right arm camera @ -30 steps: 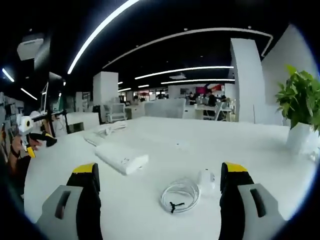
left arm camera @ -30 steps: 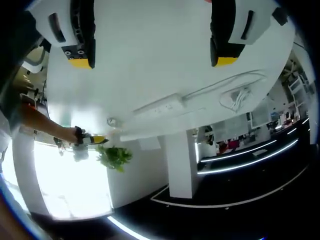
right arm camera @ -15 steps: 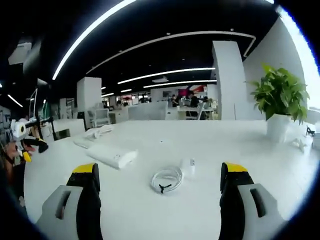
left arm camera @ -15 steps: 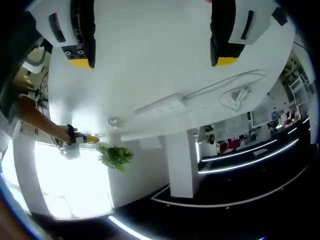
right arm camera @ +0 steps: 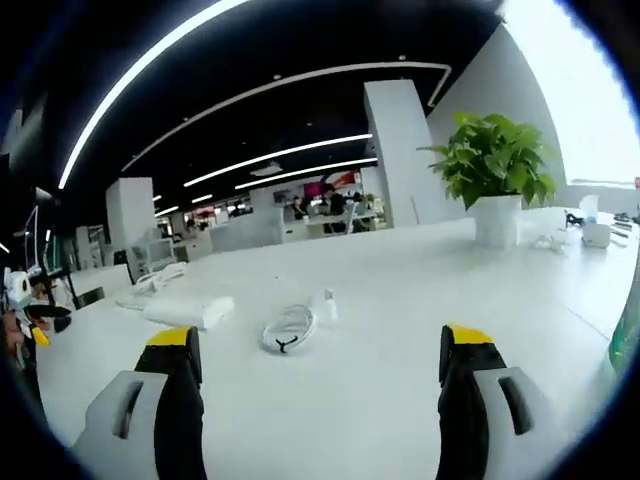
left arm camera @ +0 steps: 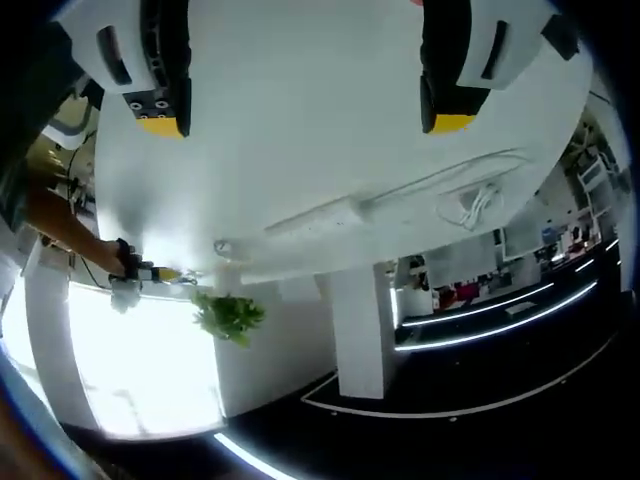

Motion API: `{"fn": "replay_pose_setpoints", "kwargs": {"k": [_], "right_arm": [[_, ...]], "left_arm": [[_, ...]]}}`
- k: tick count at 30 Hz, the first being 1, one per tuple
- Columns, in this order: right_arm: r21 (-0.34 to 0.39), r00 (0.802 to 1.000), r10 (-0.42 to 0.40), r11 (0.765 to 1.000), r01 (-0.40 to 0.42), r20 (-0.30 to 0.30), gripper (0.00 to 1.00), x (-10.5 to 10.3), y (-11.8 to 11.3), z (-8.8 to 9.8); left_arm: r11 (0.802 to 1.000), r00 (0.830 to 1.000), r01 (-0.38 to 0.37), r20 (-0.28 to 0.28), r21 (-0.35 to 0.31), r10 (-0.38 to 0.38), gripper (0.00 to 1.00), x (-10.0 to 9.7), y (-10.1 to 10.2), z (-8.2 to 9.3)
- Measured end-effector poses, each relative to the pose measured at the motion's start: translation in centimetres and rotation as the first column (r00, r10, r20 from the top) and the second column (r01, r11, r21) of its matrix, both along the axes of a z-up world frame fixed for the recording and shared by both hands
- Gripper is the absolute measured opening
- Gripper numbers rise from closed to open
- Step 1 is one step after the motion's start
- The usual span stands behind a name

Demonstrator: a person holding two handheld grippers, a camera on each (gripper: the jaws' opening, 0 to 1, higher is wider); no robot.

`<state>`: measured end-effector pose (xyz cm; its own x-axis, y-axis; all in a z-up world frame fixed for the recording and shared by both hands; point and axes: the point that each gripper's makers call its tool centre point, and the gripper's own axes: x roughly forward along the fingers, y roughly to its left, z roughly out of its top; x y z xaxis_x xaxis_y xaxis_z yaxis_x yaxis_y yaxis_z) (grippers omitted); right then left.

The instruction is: Straighten the power strip on the desk, plug the charger into it

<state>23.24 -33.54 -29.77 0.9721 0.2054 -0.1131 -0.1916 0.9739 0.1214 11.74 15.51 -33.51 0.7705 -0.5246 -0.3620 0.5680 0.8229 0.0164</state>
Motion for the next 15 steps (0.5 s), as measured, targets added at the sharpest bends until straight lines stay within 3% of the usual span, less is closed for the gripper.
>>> {"fn": "replay_pose_setpoints", "kwargs": {"k": [15], "right_arm": [[-0.062, 0.998, 0.027, 0.998, -0.030, -0.051, 0.98, 2.8, 1.4, -0.7]], "left_arm": [[1.000, 1.000, -0.022, 0.001, -0.008, 0.022, 0.98, -0.4, 1.1, -0.1]]}}
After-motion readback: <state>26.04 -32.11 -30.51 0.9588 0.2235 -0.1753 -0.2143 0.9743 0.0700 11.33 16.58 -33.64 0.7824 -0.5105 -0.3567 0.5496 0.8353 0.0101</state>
